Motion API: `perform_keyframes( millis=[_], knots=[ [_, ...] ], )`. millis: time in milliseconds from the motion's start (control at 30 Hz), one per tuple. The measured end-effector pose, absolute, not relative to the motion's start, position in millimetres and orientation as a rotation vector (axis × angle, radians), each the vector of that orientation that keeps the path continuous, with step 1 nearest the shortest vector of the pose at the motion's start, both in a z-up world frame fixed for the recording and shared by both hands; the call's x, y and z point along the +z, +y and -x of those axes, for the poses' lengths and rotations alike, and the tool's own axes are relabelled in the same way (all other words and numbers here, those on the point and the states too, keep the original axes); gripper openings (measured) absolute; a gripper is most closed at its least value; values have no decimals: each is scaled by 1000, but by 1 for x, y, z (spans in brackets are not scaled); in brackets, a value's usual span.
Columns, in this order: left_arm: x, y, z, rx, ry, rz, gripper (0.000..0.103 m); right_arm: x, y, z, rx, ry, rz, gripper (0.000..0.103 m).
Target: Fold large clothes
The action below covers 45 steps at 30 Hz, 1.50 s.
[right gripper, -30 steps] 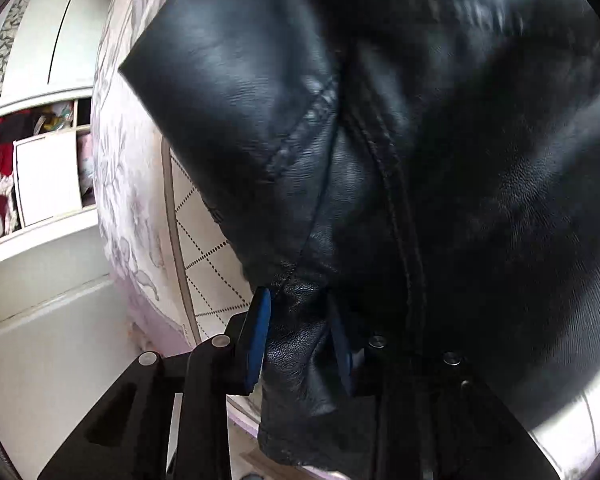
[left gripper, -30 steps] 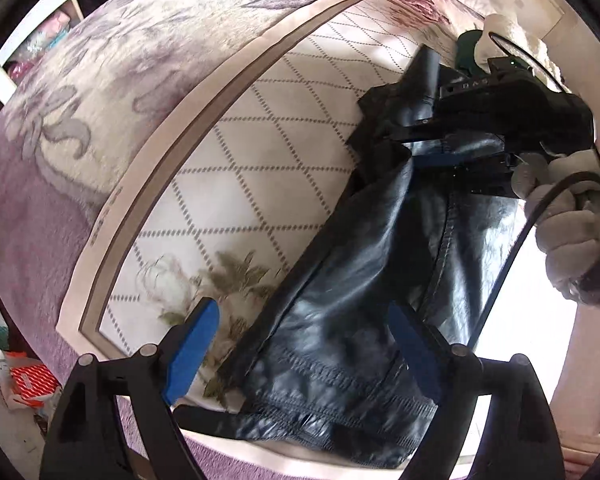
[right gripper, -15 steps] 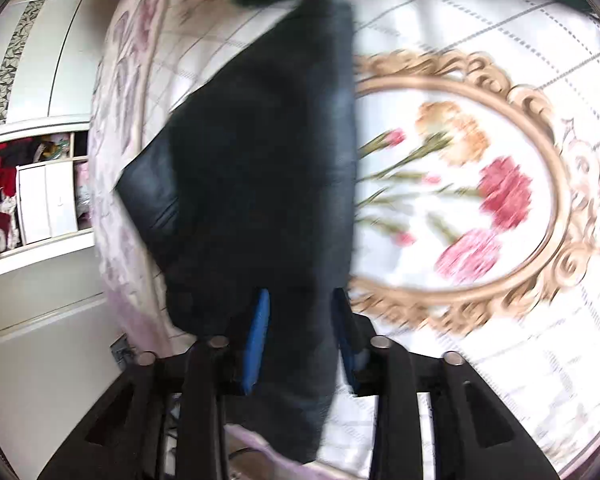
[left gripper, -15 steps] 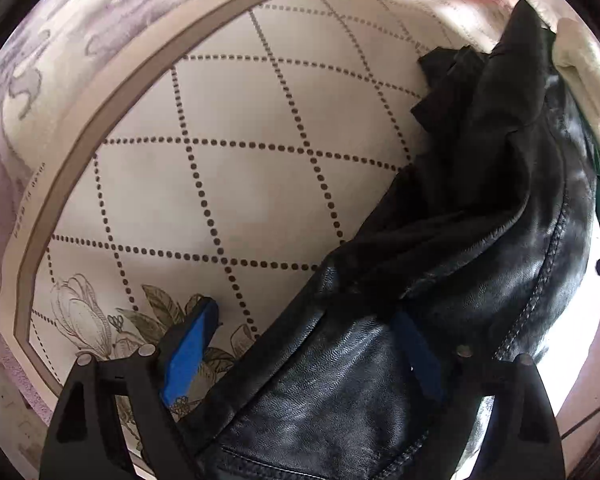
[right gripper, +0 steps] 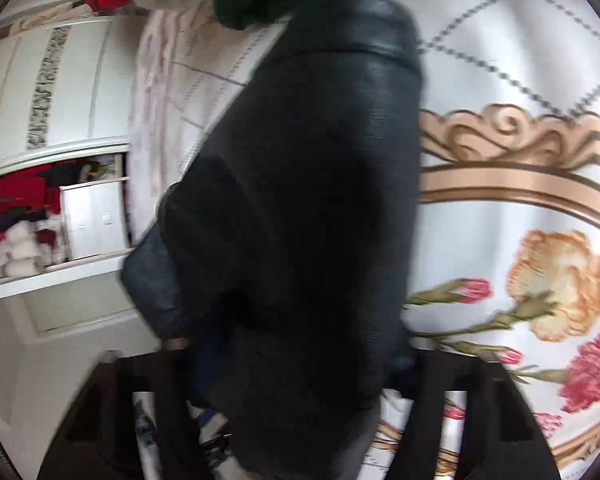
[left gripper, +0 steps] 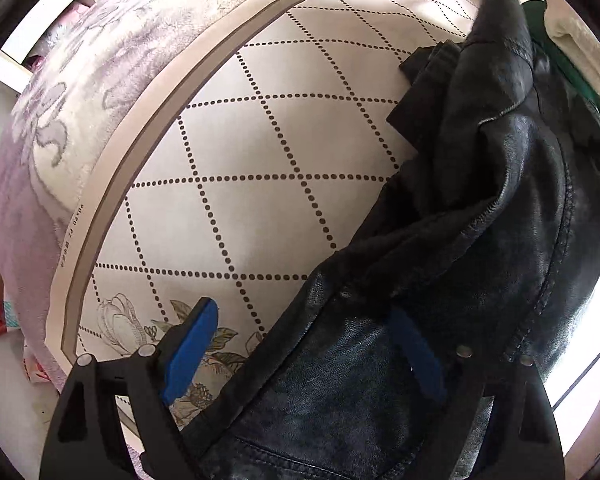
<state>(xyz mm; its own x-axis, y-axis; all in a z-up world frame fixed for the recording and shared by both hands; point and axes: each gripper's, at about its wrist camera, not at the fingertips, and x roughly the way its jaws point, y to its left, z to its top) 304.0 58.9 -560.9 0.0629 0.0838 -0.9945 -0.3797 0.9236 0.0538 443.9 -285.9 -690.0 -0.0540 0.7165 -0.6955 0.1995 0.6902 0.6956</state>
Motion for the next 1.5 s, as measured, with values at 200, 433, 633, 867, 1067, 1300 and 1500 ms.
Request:
perform_keyframes(
  millis=[200,433,633,867,1067,1300,1500],
  knots=[
    [-538,57,-310,381,1444,187,88,-674,-371,-376,210,1473,-1045,17],
    [-498,65,-309,401,1386,230,88,-670,-480,-249,56,1545,-1216,34],
    [-483,12,-299,314,1392,247,88,-654,-513,-200,179,1699,-879,66],
    [-504,-89,-295,185,1439,113,87,-644,-512,-186,285,1726,-548,69],
    [-552,-127,-304,229,1438,-17,87,-671,-526,-208,332,1555,-717,71],
    [-566,-113,-316,231,1459,53,91,-675,-570,-196,399,1375,-1030,71],
    [-567,-106,-317,213,1469,61,91,-688,-583,-207,368,1278,-1254,72]
  ],
)
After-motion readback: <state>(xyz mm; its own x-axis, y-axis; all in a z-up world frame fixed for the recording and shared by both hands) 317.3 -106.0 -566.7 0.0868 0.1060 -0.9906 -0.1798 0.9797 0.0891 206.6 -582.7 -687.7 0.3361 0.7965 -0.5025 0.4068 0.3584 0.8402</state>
